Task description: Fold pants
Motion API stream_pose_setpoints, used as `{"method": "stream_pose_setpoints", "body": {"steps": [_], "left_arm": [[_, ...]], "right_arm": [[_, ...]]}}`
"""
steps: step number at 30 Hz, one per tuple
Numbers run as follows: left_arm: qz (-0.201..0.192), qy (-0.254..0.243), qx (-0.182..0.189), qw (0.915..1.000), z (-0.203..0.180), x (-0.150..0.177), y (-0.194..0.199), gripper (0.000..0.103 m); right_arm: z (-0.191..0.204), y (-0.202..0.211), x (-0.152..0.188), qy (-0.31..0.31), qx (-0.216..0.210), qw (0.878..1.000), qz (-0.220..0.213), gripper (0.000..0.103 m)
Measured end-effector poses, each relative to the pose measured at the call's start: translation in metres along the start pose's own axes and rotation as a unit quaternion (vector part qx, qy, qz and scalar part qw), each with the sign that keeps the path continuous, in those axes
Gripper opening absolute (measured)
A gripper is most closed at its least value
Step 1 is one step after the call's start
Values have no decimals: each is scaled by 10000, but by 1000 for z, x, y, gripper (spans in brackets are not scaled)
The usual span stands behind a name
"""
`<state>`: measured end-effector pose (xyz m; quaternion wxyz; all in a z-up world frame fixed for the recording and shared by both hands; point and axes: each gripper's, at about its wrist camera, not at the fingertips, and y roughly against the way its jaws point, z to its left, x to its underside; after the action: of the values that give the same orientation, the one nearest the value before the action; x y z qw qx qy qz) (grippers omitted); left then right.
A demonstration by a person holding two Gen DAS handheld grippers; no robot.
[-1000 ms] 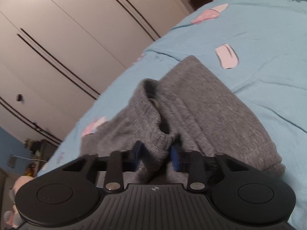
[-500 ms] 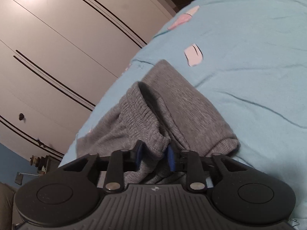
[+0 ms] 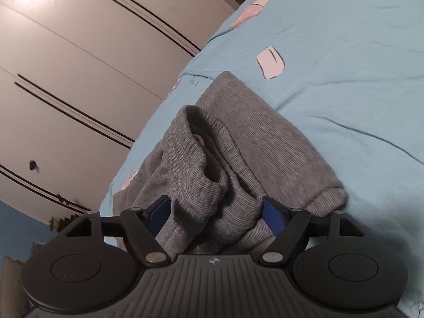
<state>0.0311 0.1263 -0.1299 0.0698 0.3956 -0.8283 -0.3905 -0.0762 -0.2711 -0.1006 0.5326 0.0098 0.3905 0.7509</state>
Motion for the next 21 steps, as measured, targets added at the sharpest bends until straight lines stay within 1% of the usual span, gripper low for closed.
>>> {"method": "stream_pose_setpoints", "body": {"steps": [1, 2, 3, 5, 8, 9, 11, 12, 16, 17, 18, 19, 20, 21], "left_arm": [[5, 8, 0, 10000, 0, 0, 0, 101], [9, 18, -1, 10000, 0, 0, 0, 101], [6, 18, -1, 10000, 0, 0, 0, 101], [6, 4, -4, 10000, 0, 0, 0, 101], [17, 22, 5, 10000, 1, -1, 0, 101], [20, 26, 4, 10000, 1, -1, -1, 101], [18, 17, 4, 10000, 1, -1, 0, 101], [14, 13, 7, 10000, 1, -1, 0, 101], [12, 10, 12, 10000, 1, 0, 1, 101], [8, 13, 10, 10000, 1, 0, 1, 101], [11, 16, 4, 10000, 0, 0, 1, 101], [15, 23, -6, 10000, 0, 0, 1, 101], [21, 30, -14, 10000, 0, 0, 1, 101], [26, 37, -21, 10000, 0, 1, 1, 101]], "right_arm": [[4, 0, 0, 61, 30, 10000, -40, 71], [6, 2, 0, 148, 51, 9998, -116, 61], [7, 5, 0, 247, 46, 9995, -182, 57], [3, 8, 1, 212, -58, 9995, -238, 56], [-12, 5, 1, -159, -47, 9998, -73, 64], [-16, 5, 1, -304, -125, 9994, -51, 68], [-16, 6, 3, -323, -116, 9994, -42, 69], [-14, 4, 3, -299, -108, 9995, -18, 74], [-11, -14, 3, -528, -192, 9984, 38, 74], [-10, -19, 2, -603, -195, 9980, 60, 70], [-8, -23, 2, -597, -191, 9980, 67, 60], [-4, -25, 2, -539, -183, 9984, 57, 58], [1, -25, 2, -442, -175, 9989, 40, 52], [7, -22, 0, -302, -225, 9993, -13, 49]]}}
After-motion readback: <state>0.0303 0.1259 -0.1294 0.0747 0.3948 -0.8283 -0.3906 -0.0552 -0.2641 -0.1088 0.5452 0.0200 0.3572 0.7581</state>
